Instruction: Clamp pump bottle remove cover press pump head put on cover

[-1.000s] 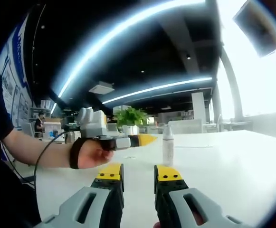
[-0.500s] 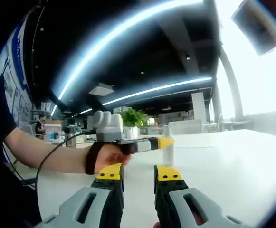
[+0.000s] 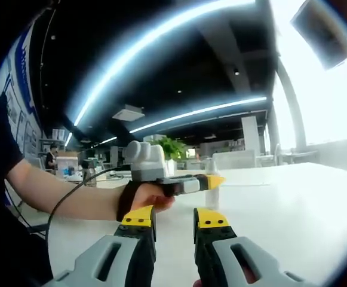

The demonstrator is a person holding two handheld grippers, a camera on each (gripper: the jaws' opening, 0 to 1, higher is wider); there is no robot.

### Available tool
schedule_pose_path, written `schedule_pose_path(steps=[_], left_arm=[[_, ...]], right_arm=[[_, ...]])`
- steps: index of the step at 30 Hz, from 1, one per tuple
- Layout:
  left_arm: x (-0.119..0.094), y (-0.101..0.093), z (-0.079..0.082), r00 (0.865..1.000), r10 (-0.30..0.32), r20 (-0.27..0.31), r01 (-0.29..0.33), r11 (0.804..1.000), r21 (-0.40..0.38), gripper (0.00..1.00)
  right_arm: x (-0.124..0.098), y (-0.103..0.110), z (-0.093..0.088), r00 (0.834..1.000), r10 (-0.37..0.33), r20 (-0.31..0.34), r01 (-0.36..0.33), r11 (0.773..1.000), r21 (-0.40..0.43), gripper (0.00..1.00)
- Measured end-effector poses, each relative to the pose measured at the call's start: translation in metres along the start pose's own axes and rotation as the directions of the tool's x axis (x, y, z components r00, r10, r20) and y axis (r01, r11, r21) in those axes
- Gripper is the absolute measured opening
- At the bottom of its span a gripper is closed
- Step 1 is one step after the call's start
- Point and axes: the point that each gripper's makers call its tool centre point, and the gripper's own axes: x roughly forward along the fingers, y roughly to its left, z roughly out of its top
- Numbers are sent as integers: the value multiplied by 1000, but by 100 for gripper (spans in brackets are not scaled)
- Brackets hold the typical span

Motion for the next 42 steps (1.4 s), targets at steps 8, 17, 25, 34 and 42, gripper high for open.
schedule_pose_path(steps=[8,17,25,34,42], left_arm=[[2,5,0,1000,24,10,-24,1000,-9,20],[-2,12,1,999,30,24,-30,999,-31,13],[-8,17,4,999,25,34,-24,999,-21,13],[-23,3,20,997,-60,50,58,998,28,13],[-44,-4,34,989,-141,34,139,989,52,13]], right_arm=[[0,1,0,1000,-1,-2,1,1000,-7,20],[0,2,-2,1000,1,-12,-2,1000,-26,20],[0,2,-2,1000,0,-13,0,1000,-22,20],[0,1,-2,1000,0,-14,0,1000,-23,20],[0,1,-2,1000,-2,-13,2,1000,-24,20]])
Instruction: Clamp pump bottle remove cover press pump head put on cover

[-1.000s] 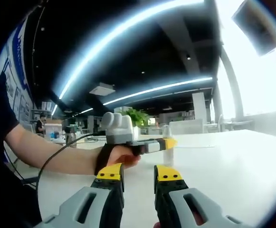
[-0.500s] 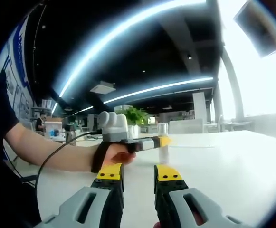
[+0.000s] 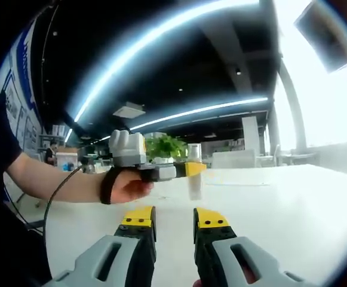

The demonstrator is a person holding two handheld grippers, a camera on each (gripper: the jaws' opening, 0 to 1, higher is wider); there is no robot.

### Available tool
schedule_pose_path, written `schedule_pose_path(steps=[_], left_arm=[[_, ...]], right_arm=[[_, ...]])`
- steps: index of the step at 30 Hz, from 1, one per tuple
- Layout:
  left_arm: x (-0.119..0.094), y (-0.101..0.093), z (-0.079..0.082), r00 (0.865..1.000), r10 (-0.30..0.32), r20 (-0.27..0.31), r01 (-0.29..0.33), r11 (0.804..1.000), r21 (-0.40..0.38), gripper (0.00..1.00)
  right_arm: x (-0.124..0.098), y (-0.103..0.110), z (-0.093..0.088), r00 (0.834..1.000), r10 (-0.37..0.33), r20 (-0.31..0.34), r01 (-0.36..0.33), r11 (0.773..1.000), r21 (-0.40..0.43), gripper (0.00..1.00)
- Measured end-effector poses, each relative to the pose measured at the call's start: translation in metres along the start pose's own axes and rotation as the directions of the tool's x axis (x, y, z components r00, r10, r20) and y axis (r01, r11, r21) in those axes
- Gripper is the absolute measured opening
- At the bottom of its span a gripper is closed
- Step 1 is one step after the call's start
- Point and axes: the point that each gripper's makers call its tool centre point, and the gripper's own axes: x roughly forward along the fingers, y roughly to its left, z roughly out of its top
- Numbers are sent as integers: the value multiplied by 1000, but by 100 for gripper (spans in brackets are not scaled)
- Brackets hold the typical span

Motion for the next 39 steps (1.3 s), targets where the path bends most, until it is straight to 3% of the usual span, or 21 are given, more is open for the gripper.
schedule_pose_path(steps=[6,9,16,21,27,39], left_arm=[[-24,-3,17,999,-47,11,48,998,-28,13],[-36,-5,25,999,-41,9,41,999,1,13],[-63,-14,39,995,-95,-14,95,995,-3,13],[-84,-15,46,990,-138,-9,137,989,-61,13],[-107,-20,41,985,-172,-28,172,985,-6,13],[-132,-32,36,976,-217,-9,215,974,-70,13]], right_arm=[[0,0,0,1000,-1,2,1,1000,3,20],[0,1,0,1000,-2,1,2,1000,0,20],[1,2,-1,1000,-7,-3,7,1000,-4,20],[0,2,-1,1000,-8,-6,8,1000,-7,19],[1,3,-2,1000,-8,-10,8,1000,-13,19],[1,0,-2,1000,-7,-8,7,1000,-15,19]])
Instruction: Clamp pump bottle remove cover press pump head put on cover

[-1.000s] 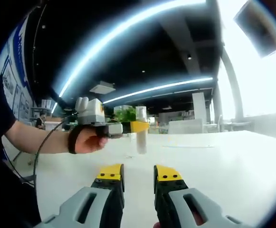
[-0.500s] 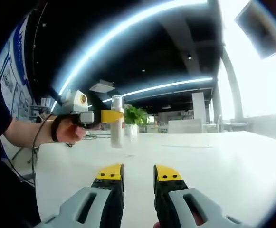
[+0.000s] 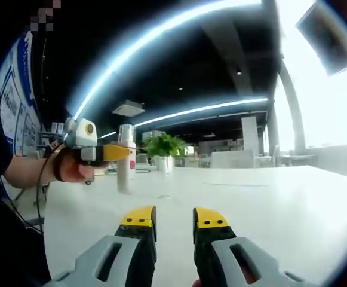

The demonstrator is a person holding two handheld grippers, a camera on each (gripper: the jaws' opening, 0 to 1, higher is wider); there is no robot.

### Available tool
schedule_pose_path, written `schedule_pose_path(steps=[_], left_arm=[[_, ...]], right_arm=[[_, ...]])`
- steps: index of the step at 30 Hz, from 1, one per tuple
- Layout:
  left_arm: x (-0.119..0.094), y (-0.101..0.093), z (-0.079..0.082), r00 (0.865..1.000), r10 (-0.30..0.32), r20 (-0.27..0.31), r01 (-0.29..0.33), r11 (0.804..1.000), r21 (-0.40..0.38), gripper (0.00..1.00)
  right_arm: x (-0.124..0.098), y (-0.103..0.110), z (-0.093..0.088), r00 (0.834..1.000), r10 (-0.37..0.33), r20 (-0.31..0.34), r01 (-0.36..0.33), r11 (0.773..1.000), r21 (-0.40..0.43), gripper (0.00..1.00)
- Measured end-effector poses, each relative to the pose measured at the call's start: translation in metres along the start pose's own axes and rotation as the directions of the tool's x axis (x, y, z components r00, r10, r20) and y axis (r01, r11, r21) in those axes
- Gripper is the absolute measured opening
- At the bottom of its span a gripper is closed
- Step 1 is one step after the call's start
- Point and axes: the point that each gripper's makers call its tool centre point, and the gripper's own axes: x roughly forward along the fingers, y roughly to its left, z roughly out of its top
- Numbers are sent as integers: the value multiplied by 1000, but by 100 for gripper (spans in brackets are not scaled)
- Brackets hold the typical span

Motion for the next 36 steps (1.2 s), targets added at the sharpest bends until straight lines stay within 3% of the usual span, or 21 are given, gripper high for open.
schedule_pose_path(steps=[9,14,21,27,31,36], left_arm=[[-18,-18,-15,999,-42,-26,43,998,40,13],[-31,-26,-17,998,-55,-2,55,998,4,13],[-42,-36,-44,997,-61,-37,60,998,-26,13],[-46,-38,-49,998,-54,-31,53,998,-34,13],[-46,-44,-53,995,-90,-33,89,995,-33,13],[-47,-46,-54,996,-93,-17,92,995,-39,13]], right_arm=[[1,2,0,1000,0,-2,0,1000,-2,19],[2,3,-3,1000,-2,-18,2,1000,-14,19],[1,4,-4,1000,-2,-22,1,1000,-23,18],[1,7,-3,1000,4,-20,-5,1000,-19,18],[1,8,-2,1000,4,-19,-5,1000,-20,18],[1,7,-3,1000,1,-21,-2,1000,-24,18]])
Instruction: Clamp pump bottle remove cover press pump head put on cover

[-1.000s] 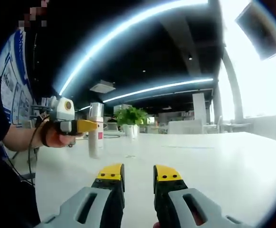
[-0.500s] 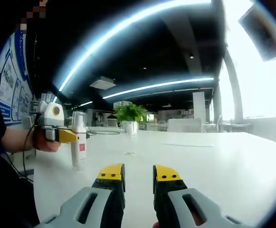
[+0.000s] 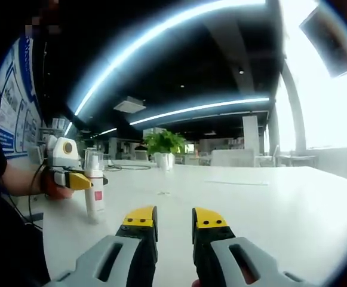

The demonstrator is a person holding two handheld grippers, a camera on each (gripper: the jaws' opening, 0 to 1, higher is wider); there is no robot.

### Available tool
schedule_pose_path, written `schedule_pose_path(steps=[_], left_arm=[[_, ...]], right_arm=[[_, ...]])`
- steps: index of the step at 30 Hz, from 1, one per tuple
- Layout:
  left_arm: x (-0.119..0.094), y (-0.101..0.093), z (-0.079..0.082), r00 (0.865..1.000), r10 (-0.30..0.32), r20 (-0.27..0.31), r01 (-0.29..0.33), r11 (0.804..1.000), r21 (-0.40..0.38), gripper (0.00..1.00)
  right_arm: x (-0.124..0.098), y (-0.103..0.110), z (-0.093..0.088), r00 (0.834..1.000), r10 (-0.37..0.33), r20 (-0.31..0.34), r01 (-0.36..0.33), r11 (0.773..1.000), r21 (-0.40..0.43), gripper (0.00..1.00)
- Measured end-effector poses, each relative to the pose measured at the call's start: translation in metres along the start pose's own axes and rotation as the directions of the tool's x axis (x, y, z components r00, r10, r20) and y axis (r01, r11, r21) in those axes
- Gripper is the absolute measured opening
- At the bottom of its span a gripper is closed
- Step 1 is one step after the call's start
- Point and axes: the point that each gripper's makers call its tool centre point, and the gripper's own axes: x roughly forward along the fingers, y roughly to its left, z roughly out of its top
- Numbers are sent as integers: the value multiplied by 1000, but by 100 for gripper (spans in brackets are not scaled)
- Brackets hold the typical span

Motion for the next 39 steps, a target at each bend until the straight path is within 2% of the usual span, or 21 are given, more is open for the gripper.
schedule_pose_path(steps=[4,14,22,29,39], left_arm=[[-4,1,1,1000,3,25,-3,1000,-13,13],[-5,0,2,999,8,33,-9,1000,28,13],[-3,-1,-5,1000,16,-2,-16,998,62,13],[-4,2,-5,1000,24,3,-24,999,32,13],[-4,-2,-6,1000,20,0,-20,998,58,13]], right_arm=[[1,1,-1,1000,1,-7,-1,1000,-6,18],[1,0,-3,1000,-4,-18,3,1000,-14,18],[1,-1,-3,1000,7,-13,-7,1000,-7,18],[0,0,-3,1000,5,-13,-5,1000,-16,17],[1,0,-5,1000,-1,-23,1,1000,-24,17]])
